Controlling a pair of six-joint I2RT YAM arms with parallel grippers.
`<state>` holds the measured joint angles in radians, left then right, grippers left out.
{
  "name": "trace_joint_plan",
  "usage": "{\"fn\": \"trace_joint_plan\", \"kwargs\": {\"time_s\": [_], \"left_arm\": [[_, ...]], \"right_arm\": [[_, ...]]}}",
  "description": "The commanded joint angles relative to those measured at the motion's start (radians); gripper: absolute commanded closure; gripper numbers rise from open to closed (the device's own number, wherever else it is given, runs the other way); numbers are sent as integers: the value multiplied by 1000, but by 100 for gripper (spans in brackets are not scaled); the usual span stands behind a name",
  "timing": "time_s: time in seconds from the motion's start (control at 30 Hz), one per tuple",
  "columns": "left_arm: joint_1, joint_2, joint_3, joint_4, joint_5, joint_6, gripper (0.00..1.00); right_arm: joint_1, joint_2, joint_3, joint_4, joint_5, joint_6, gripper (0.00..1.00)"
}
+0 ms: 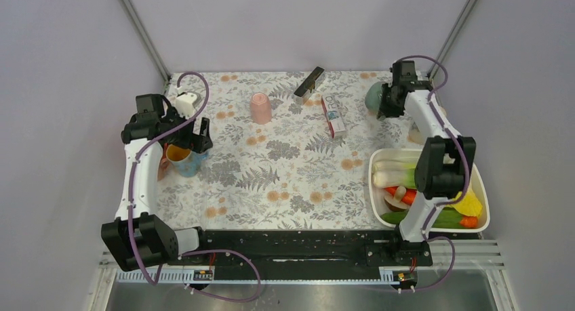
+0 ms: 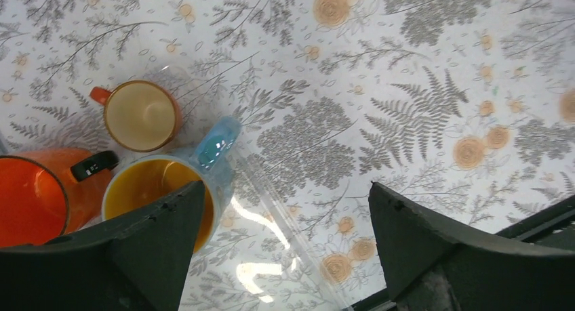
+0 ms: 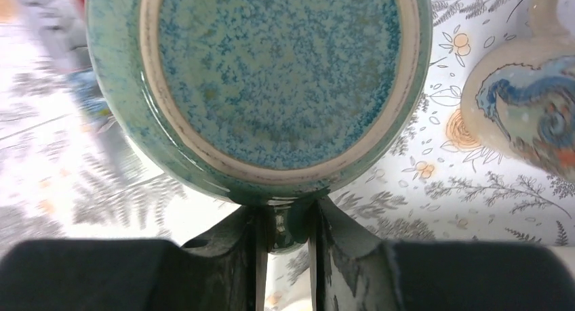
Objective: Turn the mug right side up
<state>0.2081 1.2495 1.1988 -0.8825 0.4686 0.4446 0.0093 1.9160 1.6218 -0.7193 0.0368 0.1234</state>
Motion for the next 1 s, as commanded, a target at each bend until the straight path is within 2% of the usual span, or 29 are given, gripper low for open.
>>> {"fn": "trace_joint_plan", "kwargs": {"time_s": [0.0, 0.13, 0.27, 0.4, 0.53, 0.63, 0.7, 0.8, 0.87, 0.97], "left_arm": [[-29, -13, 102, -46, 184, -60, 6], [-151, 0, 179, -75, 287, -126, 6], [-257, -52, 207, -27, 379, -187, 5], [-288, -118, 178, 152, 482, -376, 1], [-333, -167, 121, 356, 500, -576, 1], [-360, -169, 66, 499, 504, -726, 1], [-374, -167, 42, 559, 501, -776, 3], [-391, -163, 54, 533, 466, -671, 7], [-394, -159, 76, 468, 372, -542, 7], [-405, -140, 95, 457, 234, -413, 9]], "right_arm": [[80, -304, -56, 190, -94, 90, 100], [205, -439, -124, 205, -149, 129, 100], [358, -570, -216, 267, -255, 216, 100], [478, -692, -345, 439, -330, 353, 100], [585, -744, -401, 540, -351, 426, 100], [620, -751, -436, 639, -405, 502, 100], [627, -744, -459, 703, -462, 571, 100], [629, -732, -446, 764, -497, 642, 100], [628, -730, -425, 750, -505, 664, 100], [628, -725, -410, 760, -544, 731, 100]]}}
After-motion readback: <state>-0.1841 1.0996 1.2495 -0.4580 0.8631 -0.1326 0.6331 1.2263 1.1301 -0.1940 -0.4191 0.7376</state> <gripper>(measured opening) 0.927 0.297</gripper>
